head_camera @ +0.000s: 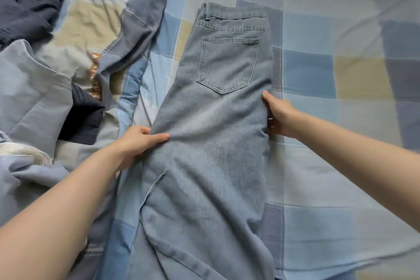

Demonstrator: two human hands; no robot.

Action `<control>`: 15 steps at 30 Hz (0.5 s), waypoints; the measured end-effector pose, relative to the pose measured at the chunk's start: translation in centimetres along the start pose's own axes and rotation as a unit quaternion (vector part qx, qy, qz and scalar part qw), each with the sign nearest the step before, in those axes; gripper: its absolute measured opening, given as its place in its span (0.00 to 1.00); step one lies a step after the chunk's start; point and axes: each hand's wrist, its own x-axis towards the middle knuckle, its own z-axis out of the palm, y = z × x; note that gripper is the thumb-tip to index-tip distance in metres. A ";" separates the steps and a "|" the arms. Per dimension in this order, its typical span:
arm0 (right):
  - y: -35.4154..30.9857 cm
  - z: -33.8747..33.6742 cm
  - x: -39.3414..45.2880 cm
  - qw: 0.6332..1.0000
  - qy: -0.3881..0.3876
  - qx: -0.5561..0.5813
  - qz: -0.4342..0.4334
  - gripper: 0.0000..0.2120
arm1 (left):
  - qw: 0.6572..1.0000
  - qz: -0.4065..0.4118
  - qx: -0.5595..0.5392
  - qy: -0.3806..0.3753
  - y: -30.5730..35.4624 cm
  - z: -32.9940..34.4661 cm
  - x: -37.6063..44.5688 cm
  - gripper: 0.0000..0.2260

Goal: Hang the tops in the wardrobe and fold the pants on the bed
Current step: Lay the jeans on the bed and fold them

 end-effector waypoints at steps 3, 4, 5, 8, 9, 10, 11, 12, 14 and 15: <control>-0.5 0.1 0.0 0.996 -0.062 0.056 0.006 0.18 | 1.000 -0.002 0.006 0.017 -0.1 0.1 0.0 0.09; -0.2 -0.2 0.2 0.996 -0.050 0.074 -0.007 0.19 | 1.000 0.000 0.012 0.019 -0.3 0.2 0.0 0.09; 0.3 -0.7 0.4 0.996 -0.022 0.079 -0.021 0.19 | 1.000 0.001 0.017 0.020 -0.4 0.5 0.0 0.09; 2.3 -2.1 1.0 0.993 0.107 0.023 -0.052 0.16 | 0.999 0.011 0.020 0.032 -0.5 1.1 0.0 0.09; 2.8 -2.3 1.1 0.988 0.142 0.014 -0.062 0.14 | 0.999 0.015 0.020 0.040 -0.5 1.3 0.0 0.07; 3.2 -2.3 1.2 0.982 0.171 0.013 -0.077 0.14 | 0.999 0.021 0.016 0.046 -0.6 1.4 -0.2 0.05; 3.6 -2.2 1.2 0.977 0.190 0.024 -0.091 0.14 | 0.998 0.031 0.005 0.048 -0.8 1.6 -0.5 0.02; 4.0 -2.0 1.2 0.973 0.201 0.043 -0.101 0.14 | 0.998 0.043 -0.007 0.048 -1.1 1.7 -0.7 0.04; 5.3 -1.4 0.2 0.969 0.208 0.057 -0.124 0.19 | 0.996 0.063 -0.029 0.060 -2.3 1.8 -1.7 0.08; 6.4 -1.3 -0.7 0.969 0.206 0.038 -0.134 0.20 | 0.994 0.073 -0.029 0.077 -3.1 1.9 -2.4 0.09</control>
